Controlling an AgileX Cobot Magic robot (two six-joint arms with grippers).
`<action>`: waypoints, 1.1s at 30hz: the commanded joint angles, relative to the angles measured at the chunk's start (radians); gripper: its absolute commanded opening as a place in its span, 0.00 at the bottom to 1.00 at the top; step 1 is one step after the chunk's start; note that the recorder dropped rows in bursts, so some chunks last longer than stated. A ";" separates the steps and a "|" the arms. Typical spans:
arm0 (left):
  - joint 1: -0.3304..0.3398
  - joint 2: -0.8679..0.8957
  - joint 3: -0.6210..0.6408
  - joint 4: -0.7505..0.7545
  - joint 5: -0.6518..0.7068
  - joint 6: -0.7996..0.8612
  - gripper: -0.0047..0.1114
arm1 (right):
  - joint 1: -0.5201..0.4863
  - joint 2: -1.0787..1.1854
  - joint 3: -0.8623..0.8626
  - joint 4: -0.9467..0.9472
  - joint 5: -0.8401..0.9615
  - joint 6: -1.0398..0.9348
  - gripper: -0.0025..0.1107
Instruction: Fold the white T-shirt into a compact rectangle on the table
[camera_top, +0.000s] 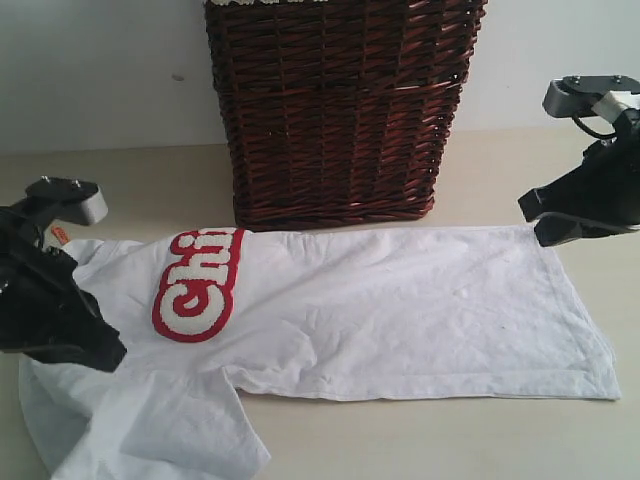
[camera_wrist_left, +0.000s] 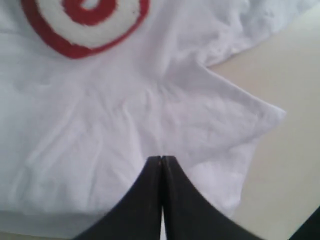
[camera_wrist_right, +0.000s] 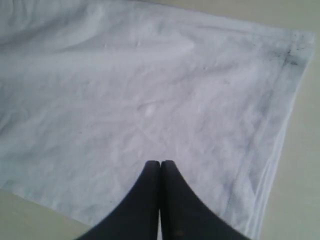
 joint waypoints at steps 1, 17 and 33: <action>-0.049 0.018 0.075 -0.035 -0.059 0.034 0.18 | -0.004 0.001 0.027 0.052 -0.009 -0.044 0.02; -0.055 0.212 0.047 0.331 -0.200 -0.420 0.39 | -0.004 0.001 0.027 0.135 -0.039 -0.090 0.02; -0.315 -0.006 0.039 0.208 -0.020 -0.182 0.40 | -0.004 0.001 0.027 0.184 -0.003 -0.121 0.02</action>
